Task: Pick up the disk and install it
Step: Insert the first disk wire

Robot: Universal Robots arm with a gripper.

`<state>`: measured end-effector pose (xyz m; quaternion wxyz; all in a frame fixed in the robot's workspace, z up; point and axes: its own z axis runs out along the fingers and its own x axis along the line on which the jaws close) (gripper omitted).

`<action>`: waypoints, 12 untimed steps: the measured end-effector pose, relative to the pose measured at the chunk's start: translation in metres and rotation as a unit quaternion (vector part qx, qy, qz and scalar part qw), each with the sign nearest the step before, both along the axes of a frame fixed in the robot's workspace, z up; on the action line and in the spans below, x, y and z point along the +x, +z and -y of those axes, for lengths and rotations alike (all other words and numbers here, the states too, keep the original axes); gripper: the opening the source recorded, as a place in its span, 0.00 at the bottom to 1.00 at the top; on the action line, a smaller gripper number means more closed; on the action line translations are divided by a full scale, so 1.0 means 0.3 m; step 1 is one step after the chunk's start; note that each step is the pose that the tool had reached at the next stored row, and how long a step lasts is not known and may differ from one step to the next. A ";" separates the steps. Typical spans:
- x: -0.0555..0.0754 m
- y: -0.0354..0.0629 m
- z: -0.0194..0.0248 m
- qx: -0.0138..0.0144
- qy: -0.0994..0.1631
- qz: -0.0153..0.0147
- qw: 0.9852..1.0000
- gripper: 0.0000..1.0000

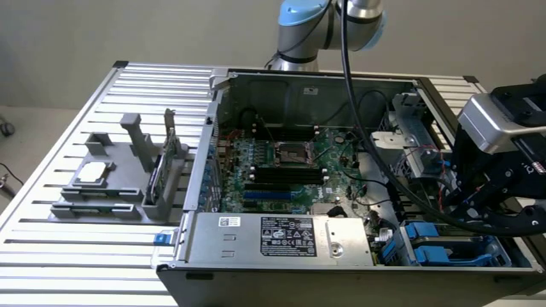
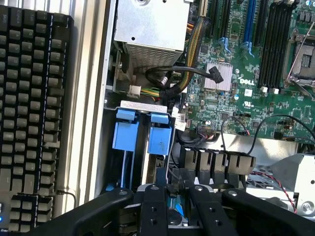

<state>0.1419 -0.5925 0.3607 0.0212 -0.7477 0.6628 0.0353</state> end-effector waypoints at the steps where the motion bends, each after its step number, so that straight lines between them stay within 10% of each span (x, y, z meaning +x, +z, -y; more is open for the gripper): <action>1: 0.000 0.004 0.000 0.000 -0.001 0.000 1.000 0.25; 12: 0.000 0.076 0.000 0.002 -0.043 0.002 0.999 0.25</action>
